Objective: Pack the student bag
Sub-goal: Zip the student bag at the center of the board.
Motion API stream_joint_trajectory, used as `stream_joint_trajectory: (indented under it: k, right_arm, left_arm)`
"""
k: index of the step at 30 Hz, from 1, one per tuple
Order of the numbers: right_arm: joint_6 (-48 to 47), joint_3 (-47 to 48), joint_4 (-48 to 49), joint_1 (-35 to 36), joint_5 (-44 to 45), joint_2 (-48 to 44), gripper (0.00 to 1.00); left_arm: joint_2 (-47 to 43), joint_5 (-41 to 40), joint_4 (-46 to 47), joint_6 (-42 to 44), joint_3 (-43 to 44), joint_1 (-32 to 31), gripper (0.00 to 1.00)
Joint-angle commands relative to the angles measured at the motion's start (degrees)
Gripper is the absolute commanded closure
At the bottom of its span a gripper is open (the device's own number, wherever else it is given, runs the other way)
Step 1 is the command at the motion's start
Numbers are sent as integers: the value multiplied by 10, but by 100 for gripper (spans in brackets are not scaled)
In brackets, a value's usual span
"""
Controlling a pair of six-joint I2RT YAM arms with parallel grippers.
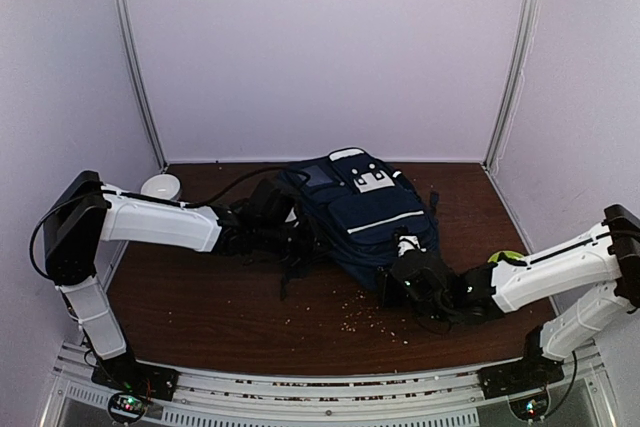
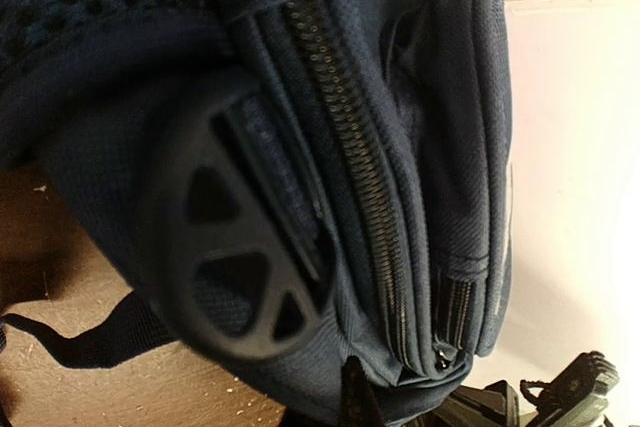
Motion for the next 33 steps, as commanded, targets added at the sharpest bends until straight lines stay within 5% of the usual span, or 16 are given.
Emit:
stream_joint_trajectory:
  k: [1,15,33]
  right_arm:
    - [-19,-33,-83,-1,37,-59,100]
    - [14,-114,-180,-25,86,-178,100]
    - [11,-128,-82,-82,51,-100,100]
  left_arm:
    - [-39,-3,54,10,0,9,100]
    - [-78,-15,47,25,-45,44,100]
    - [-182,0,41,96,-170,151,100]
